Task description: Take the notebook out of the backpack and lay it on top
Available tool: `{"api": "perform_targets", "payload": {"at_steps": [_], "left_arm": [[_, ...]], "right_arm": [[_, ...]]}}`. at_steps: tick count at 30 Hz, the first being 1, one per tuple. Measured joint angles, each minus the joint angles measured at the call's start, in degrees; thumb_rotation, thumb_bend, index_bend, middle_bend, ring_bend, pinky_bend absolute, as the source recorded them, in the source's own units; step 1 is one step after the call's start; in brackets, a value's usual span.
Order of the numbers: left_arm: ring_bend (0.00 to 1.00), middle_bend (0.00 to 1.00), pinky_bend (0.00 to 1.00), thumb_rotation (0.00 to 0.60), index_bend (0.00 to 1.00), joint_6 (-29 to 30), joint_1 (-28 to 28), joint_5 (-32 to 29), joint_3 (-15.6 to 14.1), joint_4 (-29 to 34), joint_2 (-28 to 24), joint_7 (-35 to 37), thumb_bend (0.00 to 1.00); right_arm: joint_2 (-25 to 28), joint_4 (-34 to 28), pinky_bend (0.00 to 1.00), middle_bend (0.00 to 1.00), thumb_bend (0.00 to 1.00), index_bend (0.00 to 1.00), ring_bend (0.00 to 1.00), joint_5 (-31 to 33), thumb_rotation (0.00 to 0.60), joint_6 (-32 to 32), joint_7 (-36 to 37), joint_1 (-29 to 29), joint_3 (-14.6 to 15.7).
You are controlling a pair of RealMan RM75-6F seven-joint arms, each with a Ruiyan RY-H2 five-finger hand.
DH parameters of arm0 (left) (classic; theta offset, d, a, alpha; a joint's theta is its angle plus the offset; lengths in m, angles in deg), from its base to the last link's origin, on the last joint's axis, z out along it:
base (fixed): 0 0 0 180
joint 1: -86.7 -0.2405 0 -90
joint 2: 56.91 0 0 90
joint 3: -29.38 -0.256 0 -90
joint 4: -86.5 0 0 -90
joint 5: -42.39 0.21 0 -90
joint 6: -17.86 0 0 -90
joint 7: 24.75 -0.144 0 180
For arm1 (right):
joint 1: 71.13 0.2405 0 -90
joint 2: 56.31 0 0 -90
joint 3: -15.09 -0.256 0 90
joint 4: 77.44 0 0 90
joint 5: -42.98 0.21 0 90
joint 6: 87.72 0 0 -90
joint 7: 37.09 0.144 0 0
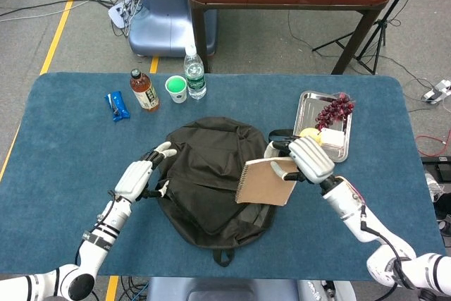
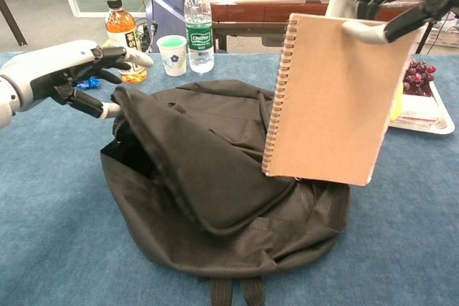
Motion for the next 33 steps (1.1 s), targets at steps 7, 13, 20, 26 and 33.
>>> {"api": "perform_targets", "payload": {"at_steps": [7, 13, 20, 26, 33], "left_arm": [[0.00, 0.00, 0.01, 0.600, 0.01, 1.4, -0.3, 0.4, -0.1, 1.3, -0.6, -1.8, 0.31], [0.00, 0.00, 0.00, 0.600, 0.00, 3.8, -0.9, 1.4, 0.2, 2.3, -1.5, -3.8, 0.29], [0.00, 0.00, 0.00, 0.600, 0.00, 4.4, -1.5, 0.2, 0.9, 2.5, -3.5, -3.9, 0.29], [0.00, 0.00, 0.00, 0.600, 0.00, 4.8, -2.4, -0.7, 1.3, 2.4, -6.0, -3.7, 0.29], [0.00, 0.00, 0.00, 0.600, 0.01, 5.8, -4.0, -2.8, 1.9, 1.3, -10.0, -3.7, 0.29]], "right_arm": [[-1.7, 2.3, 0.29, 0.23, 0.42, 0.26, 0.14, 5.2, 0.600, 6.3, -1.9, 3.1, -1.6], [-2.0, 4.1, 0.01, 0.00, 0.38, 0.00, 0.00, 9.8, 0.600, 10.4, -3.3, 5.8, -4.1], [-1.8, 4.2, 0.00, 0.00, 0.38, 0.00, 0.00, 10.5, 0.600, 6.8, -5.4, 5.5, -6.1], [2.0, 0.2, 0.00, 0.03, 0.38, 0.00, 0.00, 9.7, 0.600, 1.9, -8.0, 2.2, -5.9], [8.4, -6.9, 0.10, 0.23, 0.38, 0.09, 0.11, 8.8, 0.600, -8.0, -16.9, -6.6, -2.5]]}}
